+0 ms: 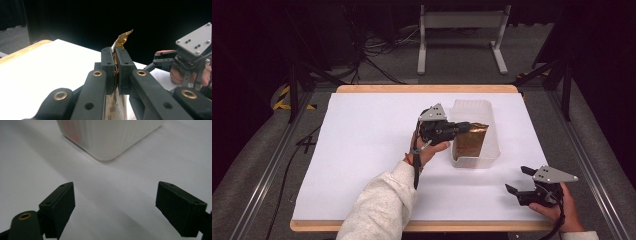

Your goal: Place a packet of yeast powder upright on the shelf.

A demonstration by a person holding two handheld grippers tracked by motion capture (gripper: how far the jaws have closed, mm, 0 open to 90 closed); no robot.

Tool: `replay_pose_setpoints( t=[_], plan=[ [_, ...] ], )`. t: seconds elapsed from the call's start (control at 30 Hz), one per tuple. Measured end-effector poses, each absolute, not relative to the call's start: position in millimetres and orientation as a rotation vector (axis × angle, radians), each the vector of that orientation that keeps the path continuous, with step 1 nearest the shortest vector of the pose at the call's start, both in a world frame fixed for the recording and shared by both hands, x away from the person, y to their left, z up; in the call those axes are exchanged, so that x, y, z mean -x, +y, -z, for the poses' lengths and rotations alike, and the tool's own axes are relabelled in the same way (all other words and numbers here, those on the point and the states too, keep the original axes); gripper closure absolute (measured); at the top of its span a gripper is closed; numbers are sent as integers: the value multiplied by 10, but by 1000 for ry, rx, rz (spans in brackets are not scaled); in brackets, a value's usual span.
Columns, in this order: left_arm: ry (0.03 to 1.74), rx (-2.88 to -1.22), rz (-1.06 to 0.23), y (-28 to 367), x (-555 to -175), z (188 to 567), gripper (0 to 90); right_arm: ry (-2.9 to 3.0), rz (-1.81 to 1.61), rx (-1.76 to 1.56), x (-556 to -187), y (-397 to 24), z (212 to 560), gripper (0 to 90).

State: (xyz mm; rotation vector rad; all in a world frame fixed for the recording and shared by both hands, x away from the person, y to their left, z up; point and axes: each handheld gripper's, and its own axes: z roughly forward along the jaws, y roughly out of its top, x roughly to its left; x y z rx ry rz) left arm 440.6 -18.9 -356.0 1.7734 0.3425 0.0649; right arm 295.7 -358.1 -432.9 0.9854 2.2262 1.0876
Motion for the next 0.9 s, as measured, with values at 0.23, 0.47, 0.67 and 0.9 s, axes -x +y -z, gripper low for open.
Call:
replay_pose_setpoints(
  t=[0.23,0.47,0.67,0.9],
  plan=[
    [333,-1795,-70,-197,-4410,3532,860,2229,-1087,-993,-2964,-3588,4338,162],
    [319,-1850,-100,-220,-4387,3466,857,2223,-1090,-989,-2957,-3592,4328,161],
    [294,-1915,-162,-224,-4342,3391,839,2226,-1091,-990,-2963,-3593,4333,159],
    [268,-1958,-206,-243,-4297,3344,817,2224,-1086,-988,-2960,-3589,4329,159]
  ],
)
